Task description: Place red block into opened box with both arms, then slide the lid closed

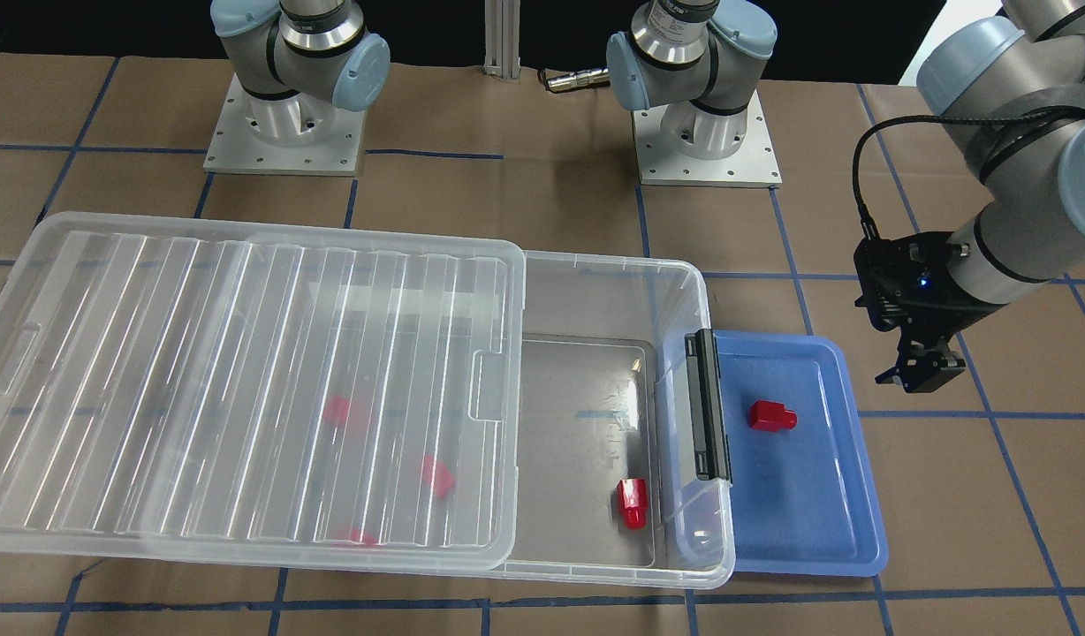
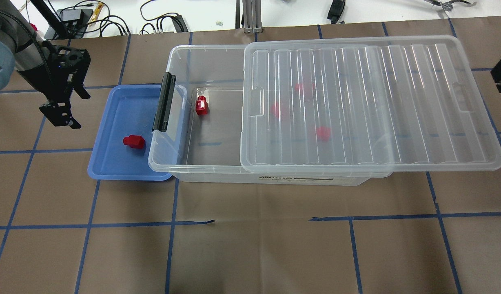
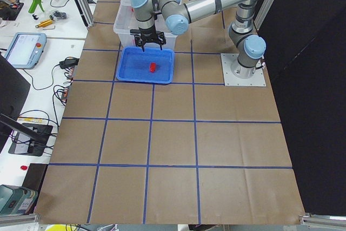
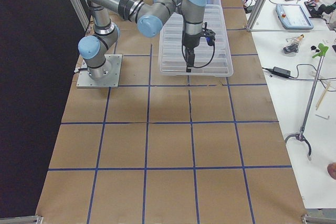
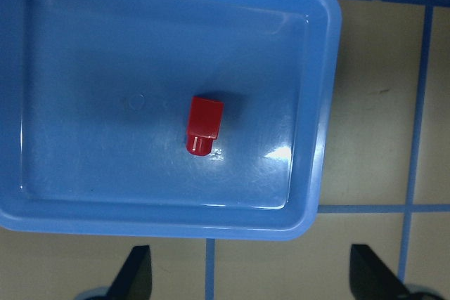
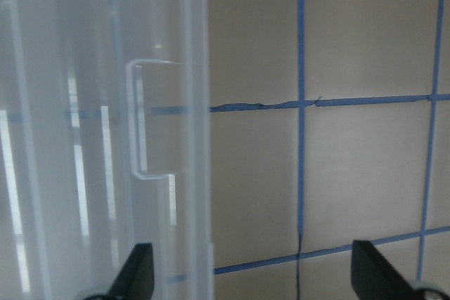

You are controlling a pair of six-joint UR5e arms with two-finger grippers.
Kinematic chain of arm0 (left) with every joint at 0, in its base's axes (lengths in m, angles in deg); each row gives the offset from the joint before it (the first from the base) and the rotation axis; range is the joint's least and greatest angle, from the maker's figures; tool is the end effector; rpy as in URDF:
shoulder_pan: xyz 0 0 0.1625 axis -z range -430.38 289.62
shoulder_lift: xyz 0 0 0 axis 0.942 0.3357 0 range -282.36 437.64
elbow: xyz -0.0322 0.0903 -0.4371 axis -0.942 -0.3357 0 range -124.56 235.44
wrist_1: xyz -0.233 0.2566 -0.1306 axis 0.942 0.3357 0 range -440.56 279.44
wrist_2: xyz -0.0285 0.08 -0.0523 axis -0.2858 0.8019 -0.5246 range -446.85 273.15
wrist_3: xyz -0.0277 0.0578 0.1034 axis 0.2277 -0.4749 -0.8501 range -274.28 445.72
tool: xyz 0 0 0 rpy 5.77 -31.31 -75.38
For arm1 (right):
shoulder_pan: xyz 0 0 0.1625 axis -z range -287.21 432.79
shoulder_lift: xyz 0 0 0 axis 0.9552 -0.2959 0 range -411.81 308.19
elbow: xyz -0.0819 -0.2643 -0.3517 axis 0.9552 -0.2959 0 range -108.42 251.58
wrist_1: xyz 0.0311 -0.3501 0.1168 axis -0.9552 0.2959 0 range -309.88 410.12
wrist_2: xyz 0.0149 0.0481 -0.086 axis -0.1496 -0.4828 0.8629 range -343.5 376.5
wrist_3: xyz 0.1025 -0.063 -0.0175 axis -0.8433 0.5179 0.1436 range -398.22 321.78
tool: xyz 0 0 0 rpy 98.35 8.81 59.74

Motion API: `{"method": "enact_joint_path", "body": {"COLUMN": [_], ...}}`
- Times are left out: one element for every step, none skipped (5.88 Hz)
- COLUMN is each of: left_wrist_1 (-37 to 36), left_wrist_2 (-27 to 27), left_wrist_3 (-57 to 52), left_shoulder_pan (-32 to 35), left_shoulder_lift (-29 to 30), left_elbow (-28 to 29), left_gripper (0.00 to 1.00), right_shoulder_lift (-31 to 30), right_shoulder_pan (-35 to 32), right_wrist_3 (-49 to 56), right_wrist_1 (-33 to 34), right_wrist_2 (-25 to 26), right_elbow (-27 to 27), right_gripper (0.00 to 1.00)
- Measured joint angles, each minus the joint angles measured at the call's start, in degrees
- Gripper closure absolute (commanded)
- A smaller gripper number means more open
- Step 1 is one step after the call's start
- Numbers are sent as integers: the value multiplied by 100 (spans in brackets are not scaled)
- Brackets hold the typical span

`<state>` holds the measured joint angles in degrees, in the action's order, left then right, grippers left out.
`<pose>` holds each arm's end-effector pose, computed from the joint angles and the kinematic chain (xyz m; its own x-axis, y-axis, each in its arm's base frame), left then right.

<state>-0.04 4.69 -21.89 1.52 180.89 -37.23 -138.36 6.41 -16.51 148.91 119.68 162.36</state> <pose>0.0380 -0.5351 0.3713 -0.0063 0.9934 0.1149 0.9999 0.0073 -0.0087 -0.0957 -0.4823 0.4735 -0.9698 0.0399 0.2405 0.0437 0.9990 0.0104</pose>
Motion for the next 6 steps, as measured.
{"method": "enact_joint_path", "body": {"left_wrist_1": [-363, -881, -1271, -1493, -1763, -2029], "left_wrist_2": [9, 9, -2, -72, -166, -202], "left_wrist_3": [-149, -199, -204, -192, -185, -182], "left_shoulder_pan": [53, 113, 153, 183, 225, 264], "left_shoulder_lift": [289, 516, 652, 709, 771, 849], "left_elbow": [-94, -330, -602, -833, -1031, -1150], "left_gripper": [2, 2, 2, 2, 2, 2], "right_shoulder_lift": [-65, -90, -93, -78, -57, -57], "right_shoulder_pan": [-473, -905, -1373, -1839, -2122, -2216], "right_wrist_3": [-860, -1702, -2416, -2934, -3224, -3302], "right_wrist_1": [-639, -1152, -1422, -1484, -1502, -1521], "right_wrist_2": [-323, -688, -874, -933, -957, -970], "right_elbow": [-315, -573, -703, -736, -732, -722], "right_gripper": [0, 0, 0, 0, 0, 0]}}
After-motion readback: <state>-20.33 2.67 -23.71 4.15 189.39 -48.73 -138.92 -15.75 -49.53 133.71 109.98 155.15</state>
